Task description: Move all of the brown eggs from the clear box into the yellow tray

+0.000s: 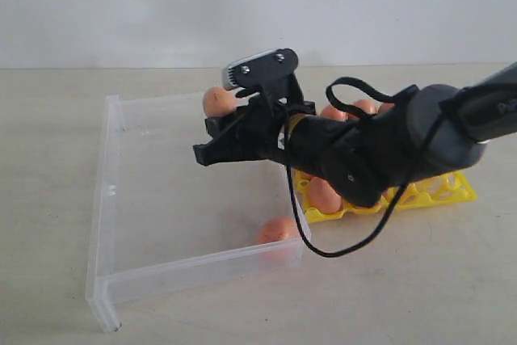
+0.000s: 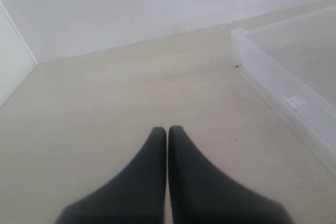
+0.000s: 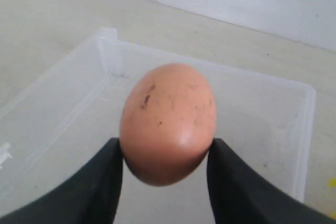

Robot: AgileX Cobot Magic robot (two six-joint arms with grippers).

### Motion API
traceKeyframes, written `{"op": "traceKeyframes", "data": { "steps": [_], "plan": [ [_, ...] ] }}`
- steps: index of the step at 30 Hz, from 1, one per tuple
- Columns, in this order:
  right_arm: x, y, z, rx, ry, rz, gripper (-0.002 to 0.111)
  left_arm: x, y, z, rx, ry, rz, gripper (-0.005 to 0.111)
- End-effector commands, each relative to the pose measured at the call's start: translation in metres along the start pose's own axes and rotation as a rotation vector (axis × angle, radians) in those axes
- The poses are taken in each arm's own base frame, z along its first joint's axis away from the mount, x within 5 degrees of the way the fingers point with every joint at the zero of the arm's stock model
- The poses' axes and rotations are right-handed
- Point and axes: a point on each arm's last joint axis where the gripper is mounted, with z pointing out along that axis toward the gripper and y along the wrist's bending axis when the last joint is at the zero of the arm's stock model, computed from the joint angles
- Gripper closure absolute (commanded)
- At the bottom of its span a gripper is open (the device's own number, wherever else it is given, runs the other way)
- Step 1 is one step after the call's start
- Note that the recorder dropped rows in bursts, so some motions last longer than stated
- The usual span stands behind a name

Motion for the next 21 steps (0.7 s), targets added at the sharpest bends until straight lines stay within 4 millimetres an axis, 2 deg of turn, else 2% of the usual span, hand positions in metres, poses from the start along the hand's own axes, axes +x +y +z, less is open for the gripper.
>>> {"op": "traceKeyframes", "data": {
  "steps": [1, 6, 11, 14, 21],
  "plan": [
    [0.013, -0.011, -0.016, -0.046, -0.039, 0.059, 0.109, 0.001, 0.0, 0.0, 0.005, -0.001, -0.005, 0.105],
    [0.014, -0.018, -0.03, -0.236, -0.129, 0.135, 0.109, 0.001, 0.0, 0.0, 0.005, -0.001, -0.005, 0.105],
    [0.011, -0.037, -0.042, -0.266, -0.231, 0.225, 0.109, 0.001, 0.0, 0.0, 0.005, -0.001, -0.005, 0.105],
    [0.014, -0.041, -0.046, -0.325, -0.188, 0.208, 0.109, 0.001, 0.0, 0.0, 0.005, -0.001, -0.005, 0.105],
    [0.04, -0.027, -0.05, -0.472, 0.09, 0.084, 0.109, 0.001, 0.0, 0.0, 0.005, -0.001, -0.005, 0.105]
  ]
}}
